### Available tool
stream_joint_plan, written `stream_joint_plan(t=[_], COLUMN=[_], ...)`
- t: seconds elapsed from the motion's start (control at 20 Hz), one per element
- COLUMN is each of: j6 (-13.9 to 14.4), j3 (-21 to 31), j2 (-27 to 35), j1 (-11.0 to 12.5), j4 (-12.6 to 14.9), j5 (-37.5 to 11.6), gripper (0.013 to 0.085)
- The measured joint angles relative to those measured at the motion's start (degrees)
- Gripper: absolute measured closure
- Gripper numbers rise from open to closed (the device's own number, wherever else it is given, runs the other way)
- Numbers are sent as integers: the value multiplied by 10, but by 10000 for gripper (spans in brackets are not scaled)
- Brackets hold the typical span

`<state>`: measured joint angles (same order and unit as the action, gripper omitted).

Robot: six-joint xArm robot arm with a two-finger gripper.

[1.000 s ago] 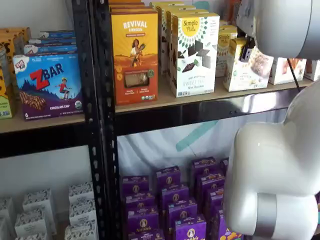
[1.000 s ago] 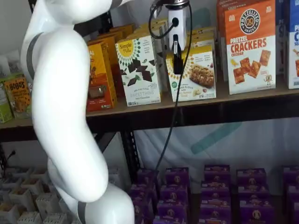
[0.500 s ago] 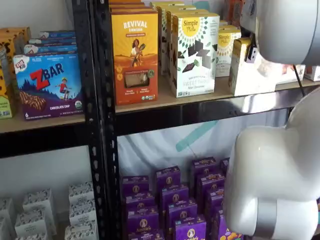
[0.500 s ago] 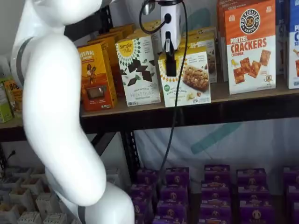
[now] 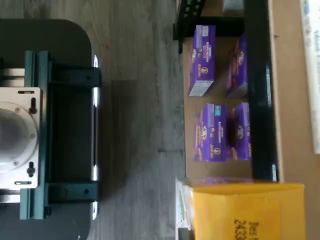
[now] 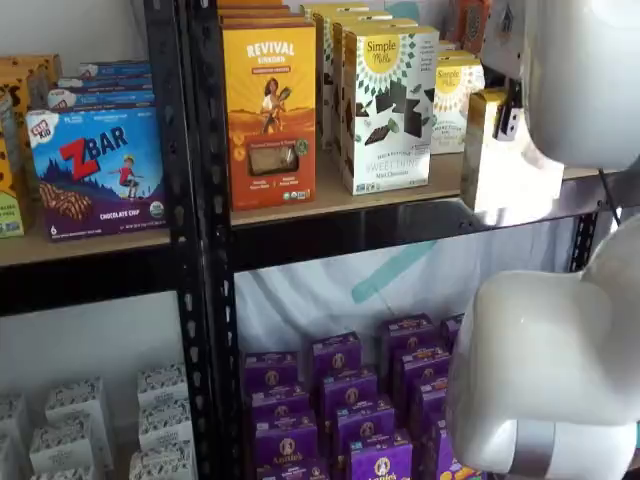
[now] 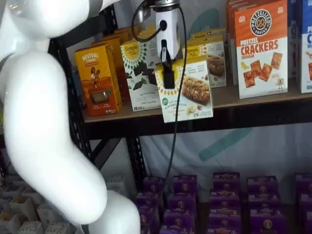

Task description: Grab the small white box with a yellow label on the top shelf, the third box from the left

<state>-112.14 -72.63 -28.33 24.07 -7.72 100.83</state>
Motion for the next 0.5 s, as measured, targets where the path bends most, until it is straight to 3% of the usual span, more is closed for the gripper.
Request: stream_joint_plan(t=[0.5], j6=[-6], j3=[47], j2=[-44], j1=[4], j4=[10], j5=[3], gripper=[650])
